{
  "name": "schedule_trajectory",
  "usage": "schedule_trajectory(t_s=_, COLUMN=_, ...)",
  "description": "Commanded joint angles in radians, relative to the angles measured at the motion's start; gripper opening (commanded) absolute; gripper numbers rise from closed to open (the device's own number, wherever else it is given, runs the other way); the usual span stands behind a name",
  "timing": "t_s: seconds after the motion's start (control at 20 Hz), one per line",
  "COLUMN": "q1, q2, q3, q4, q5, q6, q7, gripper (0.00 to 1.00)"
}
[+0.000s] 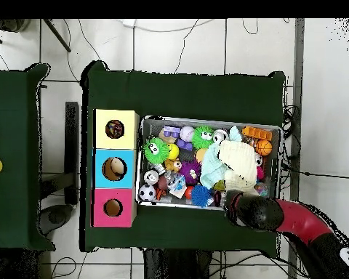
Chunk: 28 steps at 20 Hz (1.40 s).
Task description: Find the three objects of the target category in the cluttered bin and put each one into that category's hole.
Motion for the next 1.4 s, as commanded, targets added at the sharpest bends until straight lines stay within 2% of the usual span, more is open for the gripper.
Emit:
schedule_trajectory(t_s=0.05, q1=-0.021, q2=0.024, q3=0.035, q4=-0.148, q5=-0.051, q6=0.095, q7=-0.176, gripper=1.00)
schedule_trajectory(t_s=0.35, q1=-0.013, q2=0.005, q3=0.042, q4=-0.152, q5=-0.038, q6=0.121, q7=-0.172, gripper=1.00)
schedule_trajectory(t_s=0.55, q1=-0.004, q2=0.099, q3=0.043, q4=-0.207, q5=-0.060, q6=0.076, q7=-0.171, gripper=1.00)
schedule_trajectory(t_s=0.7, q1=0.013, q2=0.197, q3=0.060, q4=-0.269, q5=-0.076, q6=0.023, q7=-0.179, gripper=1.00)
schedule_trajectory(t_s=1.05, q1=0.078, q2=0.237, q3=0.060, q4=-0.323, q5=-0.070, q6=0.019, q7=-0.149, gripper=1.00)
schedule_trajectory(t_s=1.4, q1=0.084, q2=0.336, q3=0.075, q4=-0.376, q5=-0.082, q6=-0.036, q7=-0.158, gripper=1.00)
